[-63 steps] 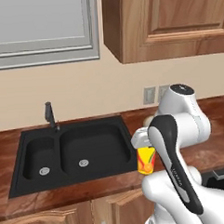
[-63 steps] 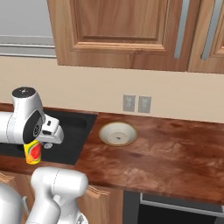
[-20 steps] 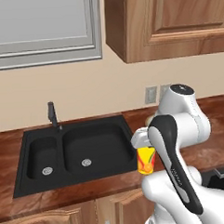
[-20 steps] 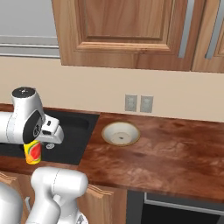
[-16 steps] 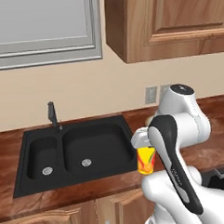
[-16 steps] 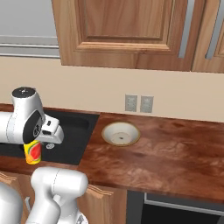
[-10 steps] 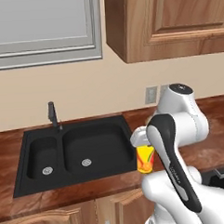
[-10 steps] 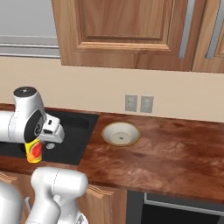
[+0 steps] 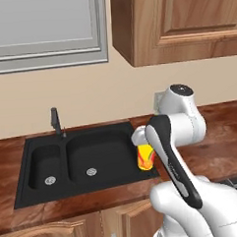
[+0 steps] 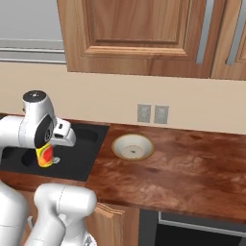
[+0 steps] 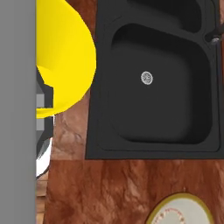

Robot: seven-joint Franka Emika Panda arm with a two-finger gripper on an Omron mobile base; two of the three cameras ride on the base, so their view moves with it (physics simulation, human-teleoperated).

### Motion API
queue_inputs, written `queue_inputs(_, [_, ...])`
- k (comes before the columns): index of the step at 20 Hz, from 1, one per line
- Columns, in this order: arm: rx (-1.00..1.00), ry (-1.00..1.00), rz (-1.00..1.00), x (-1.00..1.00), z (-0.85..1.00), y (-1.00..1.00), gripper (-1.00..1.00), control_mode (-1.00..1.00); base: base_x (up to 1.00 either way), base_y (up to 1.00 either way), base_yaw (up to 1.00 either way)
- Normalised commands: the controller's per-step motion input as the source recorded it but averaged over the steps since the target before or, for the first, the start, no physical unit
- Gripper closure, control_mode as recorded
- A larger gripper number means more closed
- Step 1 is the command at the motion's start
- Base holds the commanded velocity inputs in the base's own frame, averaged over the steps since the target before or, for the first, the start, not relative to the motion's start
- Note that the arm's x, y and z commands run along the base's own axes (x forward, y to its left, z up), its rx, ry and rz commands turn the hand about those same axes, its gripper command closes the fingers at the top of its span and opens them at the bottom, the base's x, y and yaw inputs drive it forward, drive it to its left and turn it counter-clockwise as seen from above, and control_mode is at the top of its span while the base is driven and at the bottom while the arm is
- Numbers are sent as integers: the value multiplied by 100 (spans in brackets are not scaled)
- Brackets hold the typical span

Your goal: Place the bowl in the left basin and the cup in the right basin of the sink.

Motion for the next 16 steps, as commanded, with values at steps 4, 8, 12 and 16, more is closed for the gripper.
queue_inputs(4, [-2, -11, 0, 44, -4, 17, 100, -100, 0, 0, 0])
queue_inputs(8, [-2, -11, 0, 42, -10, 13, 100, -100, 0, 0, 0])
queue_inputs(12, [0, -9, 0, 43, -17, 7, 100, -100, 0, 0, 0])
queue_inputs(16, [0, -8, 0, 45, -19, 9, 100, -100, 0, 0, 0])
